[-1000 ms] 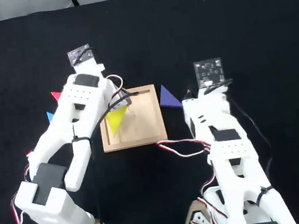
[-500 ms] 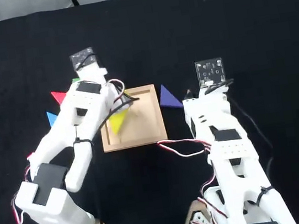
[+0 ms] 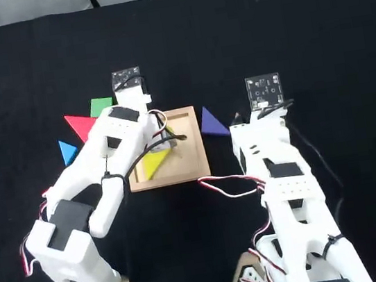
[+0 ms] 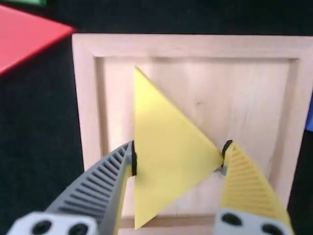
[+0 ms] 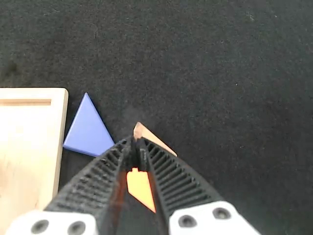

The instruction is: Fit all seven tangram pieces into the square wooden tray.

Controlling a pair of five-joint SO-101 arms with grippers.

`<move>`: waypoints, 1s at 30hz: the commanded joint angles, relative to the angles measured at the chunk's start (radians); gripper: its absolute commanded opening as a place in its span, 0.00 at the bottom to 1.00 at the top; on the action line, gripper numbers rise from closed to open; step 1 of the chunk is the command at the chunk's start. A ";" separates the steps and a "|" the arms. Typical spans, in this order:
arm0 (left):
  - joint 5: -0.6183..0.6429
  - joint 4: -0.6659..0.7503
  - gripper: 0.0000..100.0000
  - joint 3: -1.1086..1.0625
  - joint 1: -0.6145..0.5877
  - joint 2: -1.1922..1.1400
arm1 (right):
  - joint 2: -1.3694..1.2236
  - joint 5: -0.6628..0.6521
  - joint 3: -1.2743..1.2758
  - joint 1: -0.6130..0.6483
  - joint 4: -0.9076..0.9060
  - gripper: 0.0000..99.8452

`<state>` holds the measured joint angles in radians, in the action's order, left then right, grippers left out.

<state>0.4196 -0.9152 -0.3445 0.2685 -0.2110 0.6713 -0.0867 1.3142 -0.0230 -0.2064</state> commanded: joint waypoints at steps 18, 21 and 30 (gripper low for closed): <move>-0.009 -0.109 0.36 0.088 -0.079 0.018 | 0.007 0.005 -0.047 -0.011 0.025 0.01; -0.060 -0.163 0.36 0.130 -0.094 0.018 | 0.007 0.005 -0.047 -0.011 0.025 0.01; -0.109 -0.163 0.36 0.331 -0.033 0.000 | 0.007 0.005 -0.048 -0.009 0.025 0.01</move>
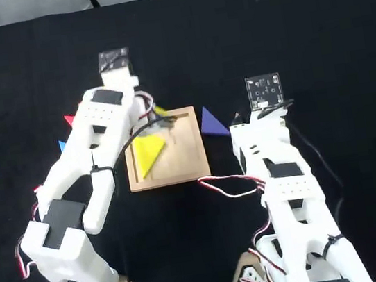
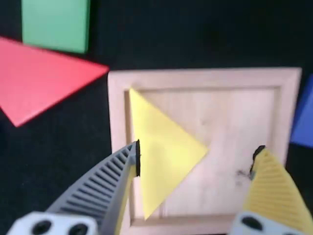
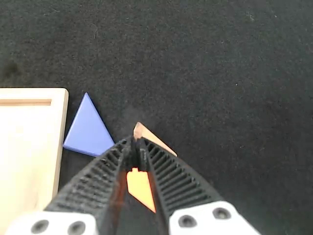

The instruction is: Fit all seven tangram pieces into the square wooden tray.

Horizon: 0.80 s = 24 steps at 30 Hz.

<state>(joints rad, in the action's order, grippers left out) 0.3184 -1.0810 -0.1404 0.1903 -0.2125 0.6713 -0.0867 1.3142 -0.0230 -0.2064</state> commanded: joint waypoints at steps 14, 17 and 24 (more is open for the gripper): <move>-0.011 0.153 0.36 0.182 0.077 -0.219 | 0.007 0.005 -0.048 -0.014 0.026 0.01; -0.014 0.106 0.36 0.185 0.077 -0.218 | 0.007 0.005 -0.050 -0.014 0.026 0.01; -0.048 0.011 0.36 0.196 0.077 -0.212 | 0.007 0.005 -0.050 -0.015 0.026 0.01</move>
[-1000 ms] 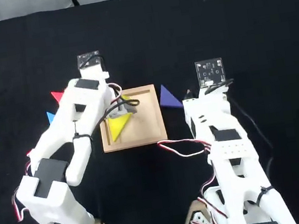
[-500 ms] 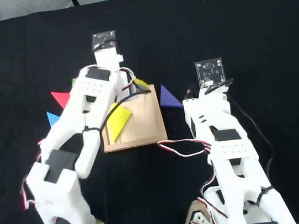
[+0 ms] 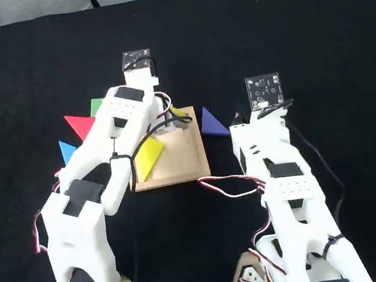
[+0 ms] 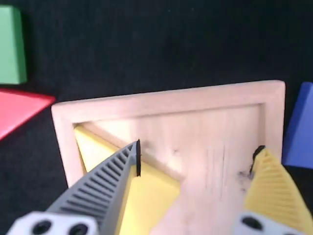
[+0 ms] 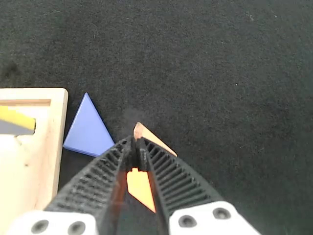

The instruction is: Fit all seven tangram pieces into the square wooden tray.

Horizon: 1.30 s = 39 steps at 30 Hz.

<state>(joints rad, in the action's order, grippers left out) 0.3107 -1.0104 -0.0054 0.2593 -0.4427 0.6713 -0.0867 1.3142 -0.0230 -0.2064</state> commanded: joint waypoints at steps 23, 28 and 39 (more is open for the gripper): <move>-0.287 -0.100 0.18 -0.186 0.108 0.259 | 0.007 0.005 -0.054 -0.018 0.025 0.01; -0.269 -0.057 0.03 -0.231 0.173 0.259 | 0.007 0.005 -0.054 -0.020 0.025 0.01; -0.264 -0.011 0.03 -0.202 0.145 0.135 | 0.007 0.005 -0.054 -0.020 0.025 0.01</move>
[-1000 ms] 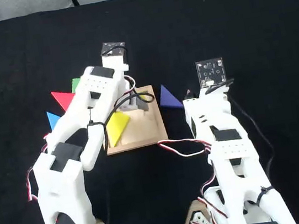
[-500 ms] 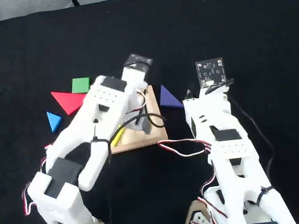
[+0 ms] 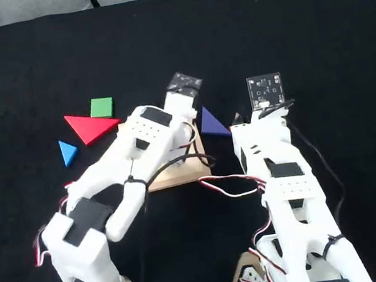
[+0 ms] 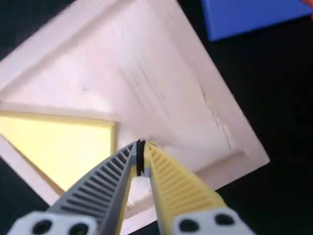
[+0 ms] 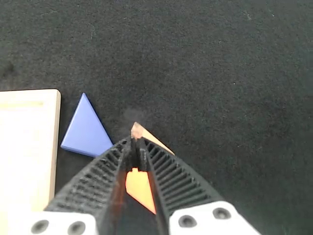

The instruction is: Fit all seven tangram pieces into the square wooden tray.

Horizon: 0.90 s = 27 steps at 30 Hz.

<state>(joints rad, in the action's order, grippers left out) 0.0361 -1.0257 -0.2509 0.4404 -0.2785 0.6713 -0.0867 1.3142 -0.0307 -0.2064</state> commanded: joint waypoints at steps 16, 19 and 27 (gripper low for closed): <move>0.005 -0.100 0.03 0.048 -0.093 0.023 | 0.007 0.005 -0.054 -0.012 0.025 0.01; 0.005 -0.098 0.03 0.056 -0.137 0.032 | 0.007 0.005 -0.054 -0.012 0.025 0.01; 0.005 -0.135 0.03 0.053 -0.185 0.161 | 0.007 0.005 -0.053 -0.009 0.025 0.01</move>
<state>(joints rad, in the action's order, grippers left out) 0.0391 -1.1208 -0.2232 0.2900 -0.2417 0.6713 -0.0867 1.3142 -0.0307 -0.2064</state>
